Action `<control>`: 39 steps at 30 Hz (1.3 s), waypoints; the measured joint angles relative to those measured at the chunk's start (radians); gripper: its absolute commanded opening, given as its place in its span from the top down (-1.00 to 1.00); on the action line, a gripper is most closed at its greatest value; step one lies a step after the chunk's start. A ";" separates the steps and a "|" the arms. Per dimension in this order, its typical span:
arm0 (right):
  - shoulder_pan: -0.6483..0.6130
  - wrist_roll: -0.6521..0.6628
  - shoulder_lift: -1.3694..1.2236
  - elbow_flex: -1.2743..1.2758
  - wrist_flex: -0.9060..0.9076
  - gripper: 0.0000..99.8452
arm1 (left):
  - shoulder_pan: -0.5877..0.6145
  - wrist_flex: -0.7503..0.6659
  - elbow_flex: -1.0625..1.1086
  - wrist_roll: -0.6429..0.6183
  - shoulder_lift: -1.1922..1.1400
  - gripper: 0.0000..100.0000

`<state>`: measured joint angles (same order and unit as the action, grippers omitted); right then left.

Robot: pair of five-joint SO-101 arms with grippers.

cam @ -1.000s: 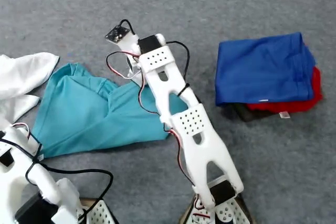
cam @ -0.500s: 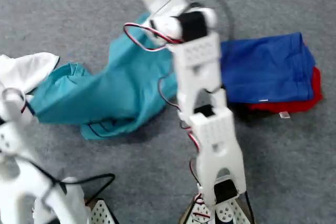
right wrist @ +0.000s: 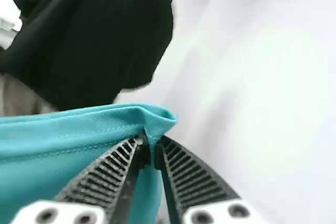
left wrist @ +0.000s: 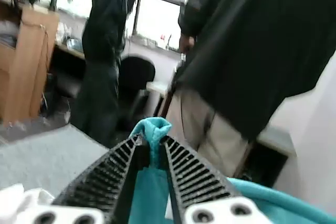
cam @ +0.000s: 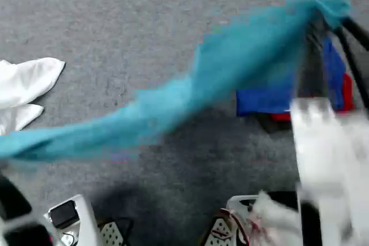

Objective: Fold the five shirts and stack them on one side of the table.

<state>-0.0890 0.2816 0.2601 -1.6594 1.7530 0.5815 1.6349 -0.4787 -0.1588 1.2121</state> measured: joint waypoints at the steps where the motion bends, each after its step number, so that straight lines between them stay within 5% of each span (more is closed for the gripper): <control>1: 0.006 0.011 0.014 0.000 0.000 1.00 | 0.020 0.000 -0.014 0.002 0.006 0.96; 11: 0.009 0.023 0.107 0.003 0.000 1.00 | 0.089 0.112 -0.012 0.129 0.097 0.96; 19: -0.146 -0.035 -0.023 0.338 -0.021 1.00 | 0.091 0.009 0.488 0.143 0.110 0.96; 23: -0.206 -0.074 -0.189 0.542 -0.190 1.00 | 0.091 -0.377 0.950 0.146 0.107 0.96; 28: -0.218 -0.094 -0.448 0.816 -0.568 1.00 | -0.031 -1.134 1.582 0.170 0.063 0.96; 32: -0.216 -0.094 -0.683 0.901 -0.898 1.00 | -0.178 -1.735 1.916 0.338 -0.084 0.96; 34: -0.216 -0.094 -0.756 0.896 -0.956 1.00 | -0.196 -1.895 1.904 0.373 -0.184 0.96; 39: -0.215 -0.094 -0.832 0.839 -0.913 1.00 | -0.201 -1.978 1.735 0.305 -0.497 0.96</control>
<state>-0.3038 0.1880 -0.5715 -0.8201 0.8401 0.3805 -0.3429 1.2566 0.1465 0.7150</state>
